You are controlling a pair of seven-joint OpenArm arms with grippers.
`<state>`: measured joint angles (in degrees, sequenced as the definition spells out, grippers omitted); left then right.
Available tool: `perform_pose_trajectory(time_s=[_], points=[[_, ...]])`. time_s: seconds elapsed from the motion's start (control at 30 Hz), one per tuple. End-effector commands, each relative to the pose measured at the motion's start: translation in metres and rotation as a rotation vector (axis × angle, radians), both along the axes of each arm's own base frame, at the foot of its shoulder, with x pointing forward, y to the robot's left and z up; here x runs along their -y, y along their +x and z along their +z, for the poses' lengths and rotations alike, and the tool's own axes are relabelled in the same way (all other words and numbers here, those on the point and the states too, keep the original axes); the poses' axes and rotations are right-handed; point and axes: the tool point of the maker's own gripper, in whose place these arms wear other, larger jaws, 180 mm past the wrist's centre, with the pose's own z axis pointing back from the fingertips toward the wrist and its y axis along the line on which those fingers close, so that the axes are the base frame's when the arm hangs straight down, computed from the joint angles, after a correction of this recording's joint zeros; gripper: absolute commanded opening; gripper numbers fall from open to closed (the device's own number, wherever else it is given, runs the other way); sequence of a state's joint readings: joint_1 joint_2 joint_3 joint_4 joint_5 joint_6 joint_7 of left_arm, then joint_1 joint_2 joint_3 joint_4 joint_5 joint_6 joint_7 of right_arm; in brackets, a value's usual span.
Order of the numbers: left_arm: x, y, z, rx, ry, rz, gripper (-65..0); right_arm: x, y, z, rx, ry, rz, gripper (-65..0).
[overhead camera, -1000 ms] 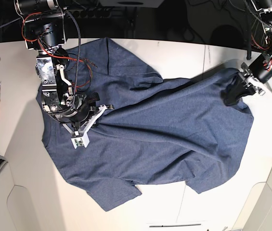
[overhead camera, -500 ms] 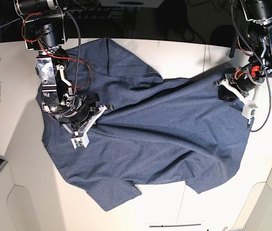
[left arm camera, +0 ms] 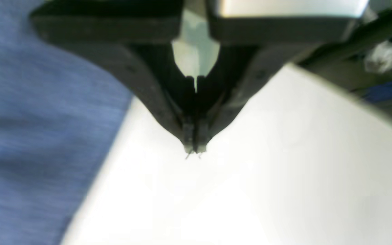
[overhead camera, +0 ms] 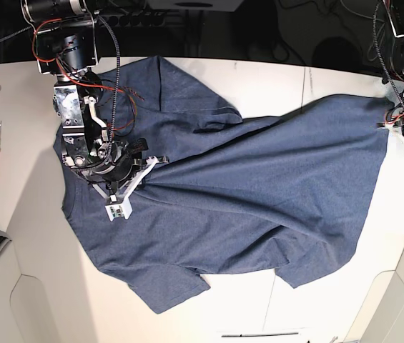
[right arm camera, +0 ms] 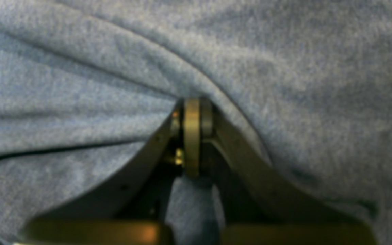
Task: Layout the t-shirt on the table in an organized manner, then fold the t-shirt properly
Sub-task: 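Regrasp the shirt edge with the left gripper, then pull the shirt with both grippers apart to smooth it flat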
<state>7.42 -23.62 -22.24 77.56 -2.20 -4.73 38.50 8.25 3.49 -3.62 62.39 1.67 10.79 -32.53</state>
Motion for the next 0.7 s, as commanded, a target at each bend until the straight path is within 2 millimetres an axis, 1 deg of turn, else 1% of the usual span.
perform_pose_trajectory(time_s=[0.0, 0.1, 0.2, 0.27, 0.33, 0.43, 0.53, 0.67], points=[[-0.011, 0.011, 0.018, 0.048, 0.037, -0.004, -65.0, 0.035, -0.041, -0.026, -0.184, -0.142, -0.024, -65.0], [-0.003, 0.021, 0.021, 0.123, -0.004, -0.024, -65.0, 0.035, -0.039, -0.024, -0.177, -0.141, -0.024, -65.0], [0.022, 0.038, 0.022, 0.204, -0.143, -0.099, -65.0, 0.034, -0.033, -0.016, -0.162, -0.143, -0.023, -65.0], [0.042, 0.047, 0.023, 0.248, -0.246, -0.155, -65.0, 0.033, -0.027, -0.005, -0.147, -0.145, -0.022, -65.0], [0.06, 0.052, 0.024, 0.274, -0.326, -0.213, -65.0, 0.031, -0.019, 0.011, -0.111, -0.144, -0.02, -65.0], [0.081, 0.057, 0.027, 0.305, -0.42, -0.284, -65.0, 0.026, -0.004, 0.042, -0.03, -0.14, -0.016, -65.0], [0.09, 0.059, 0.031, 0.33, -0.466, -0.313, -65.0, 0.022, 0.005, 0.075, 0.047, -0.136, -0.012, -65.0], [0.108, 0.061, 0.036, 0.352, -0.539, -0.38, -65.0, 0.016, 0.003, 0.109, 0.127, -0.123, -0.007, -65.0]])
